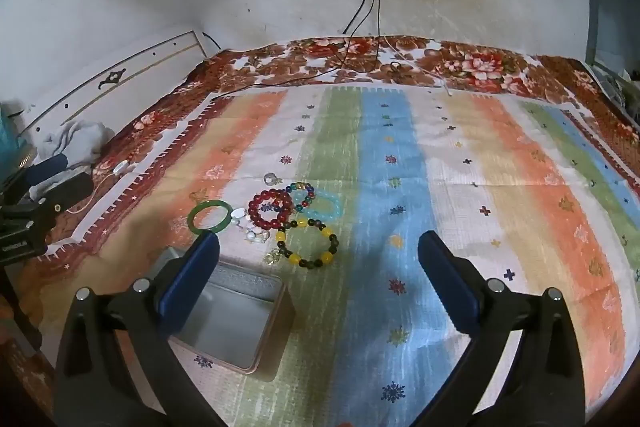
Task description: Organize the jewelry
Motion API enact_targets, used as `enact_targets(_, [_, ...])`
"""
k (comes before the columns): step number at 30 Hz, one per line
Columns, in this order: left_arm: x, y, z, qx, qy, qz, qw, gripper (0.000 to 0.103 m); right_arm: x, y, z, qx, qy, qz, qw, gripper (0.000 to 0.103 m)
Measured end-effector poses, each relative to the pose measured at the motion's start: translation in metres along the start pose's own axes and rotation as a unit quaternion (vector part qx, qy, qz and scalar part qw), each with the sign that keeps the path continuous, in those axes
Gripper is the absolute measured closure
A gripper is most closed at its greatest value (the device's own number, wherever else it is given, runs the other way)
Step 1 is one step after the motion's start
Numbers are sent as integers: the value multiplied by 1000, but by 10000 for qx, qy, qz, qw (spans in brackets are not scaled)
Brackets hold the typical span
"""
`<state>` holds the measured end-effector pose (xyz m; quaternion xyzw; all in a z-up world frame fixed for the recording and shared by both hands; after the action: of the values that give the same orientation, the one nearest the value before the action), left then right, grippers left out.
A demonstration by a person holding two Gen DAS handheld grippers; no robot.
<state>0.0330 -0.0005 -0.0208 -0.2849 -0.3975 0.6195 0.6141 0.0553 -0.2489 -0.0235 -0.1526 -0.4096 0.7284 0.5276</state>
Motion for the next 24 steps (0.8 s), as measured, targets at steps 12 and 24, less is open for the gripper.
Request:
enact_targets(12, [-7, 5, -4, 27, 19, 56, 10000, 5, 10, -6, 5, -85, 23, 331, 9994, 5])
enact_targets(24, [-4, 11, -8, 105, 22, 59, 9999, 5, 11, -8, 9, -177, 16, 323, 9993, 5])
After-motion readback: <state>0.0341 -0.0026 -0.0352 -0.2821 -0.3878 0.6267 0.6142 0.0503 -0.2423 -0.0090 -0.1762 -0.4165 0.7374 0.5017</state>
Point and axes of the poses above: each gripper's, at about its wrist camera, not at the fingertips, and z roughly against the way its jaws point, x to its left, y to its underside, the point moved 4 cm from there along -z, roughly the way its jaws point, and after that the axes turned 8 degrees about -y, right-handed, at the moved point
